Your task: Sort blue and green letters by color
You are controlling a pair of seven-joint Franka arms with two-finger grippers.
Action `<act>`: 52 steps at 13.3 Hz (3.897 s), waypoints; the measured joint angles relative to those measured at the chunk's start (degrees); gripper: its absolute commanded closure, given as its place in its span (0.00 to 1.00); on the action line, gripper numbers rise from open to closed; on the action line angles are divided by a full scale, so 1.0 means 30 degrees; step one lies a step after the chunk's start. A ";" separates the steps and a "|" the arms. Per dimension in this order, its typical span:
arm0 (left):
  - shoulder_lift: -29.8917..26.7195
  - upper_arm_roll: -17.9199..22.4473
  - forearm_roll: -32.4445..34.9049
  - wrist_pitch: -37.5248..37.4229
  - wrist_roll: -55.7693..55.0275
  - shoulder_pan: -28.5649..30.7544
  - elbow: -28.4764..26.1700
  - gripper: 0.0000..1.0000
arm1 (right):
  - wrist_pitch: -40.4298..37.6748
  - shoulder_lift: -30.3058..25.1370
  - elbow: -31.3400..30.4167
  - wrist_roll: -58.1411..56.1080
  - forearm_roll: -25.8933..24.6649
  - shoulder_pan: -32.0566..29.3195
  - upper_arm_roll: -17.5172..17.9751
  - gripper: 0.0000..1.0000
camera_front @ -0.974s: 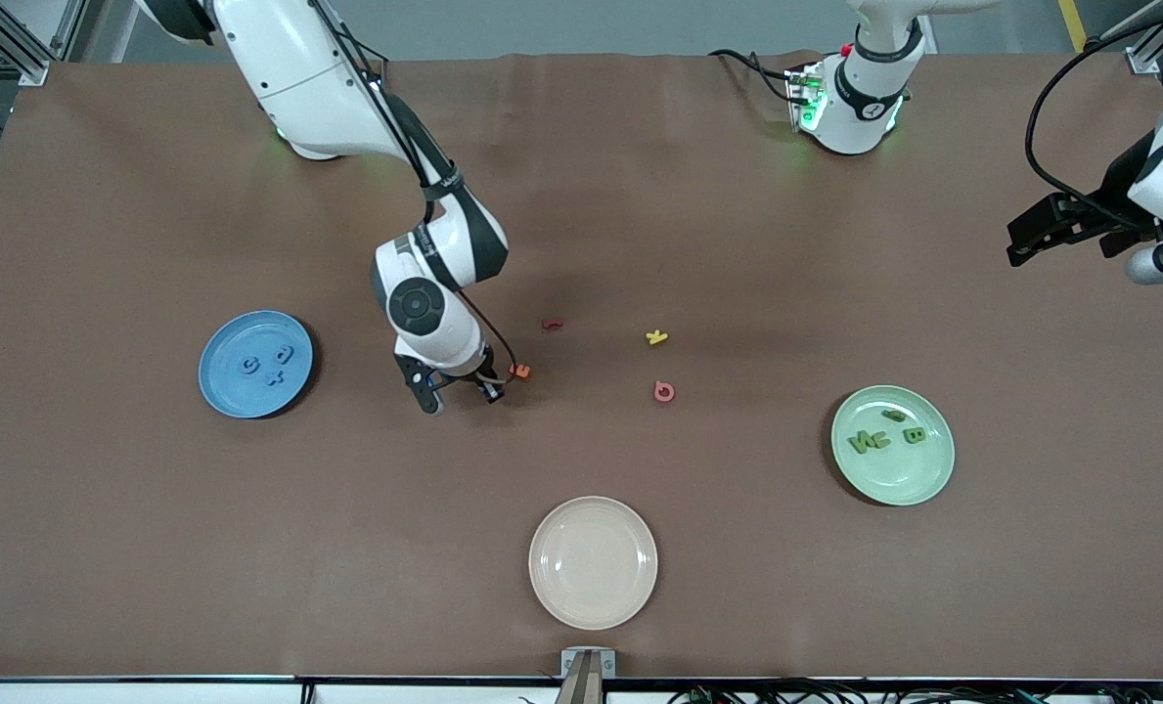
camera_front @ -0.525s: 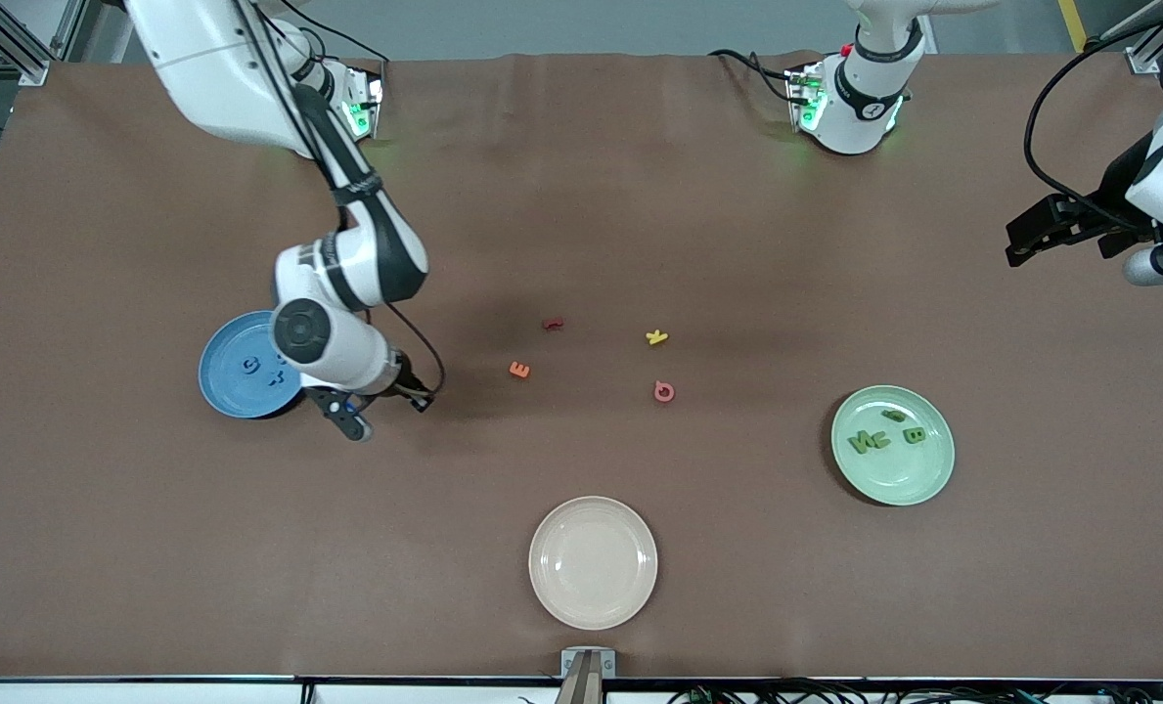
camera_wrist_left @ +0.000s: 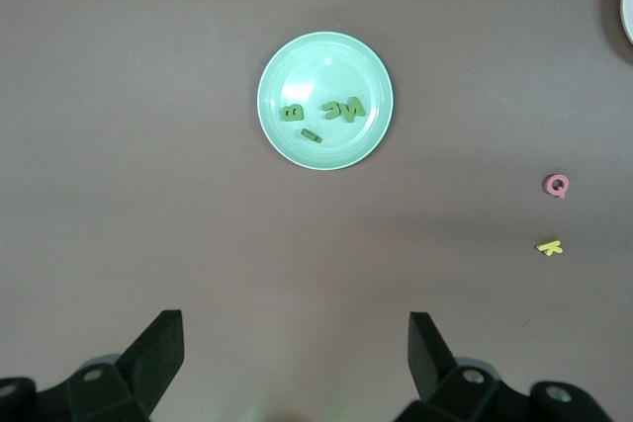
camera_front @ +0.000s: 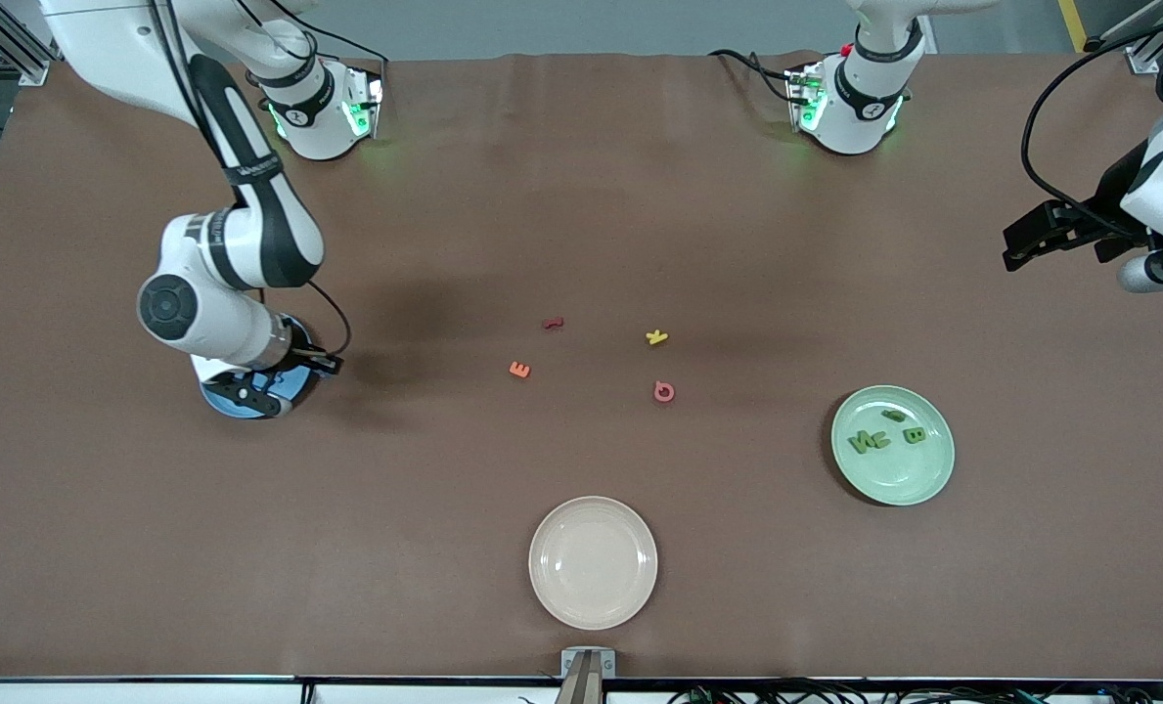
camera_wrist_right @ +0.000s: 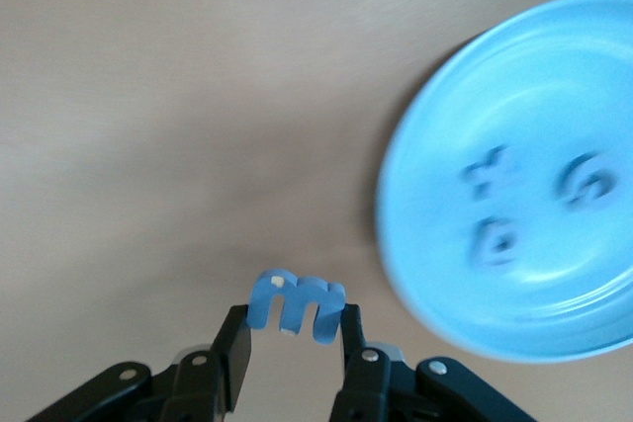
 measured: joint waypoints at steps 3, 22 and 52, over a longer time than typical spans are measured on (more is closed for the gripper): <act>0.0010 0.0008 0.0000 0.0002 -0.0011 0.0017 0.0000 0.00 | 0.0330 -0.0298 -0.0759 -0.3269 -0.0409 -0.1712 -0.0021 0.84; 0.0011 0.0025 0.0000 0.0000 -0.0013 0.0068 -0.0013 0.00 | 0.2401 -0.1393 -0.3869 -0.9269 -0.0754 -0.4961 0.0373 0.01; -0.0111 0.0027 0.0000 0.0124 -0.0003 0.0062 0.0045 0.00 | -1.5539 -0.4780 1.3335 -0.8986 -0.2037 -0.4376 0.0517 0.00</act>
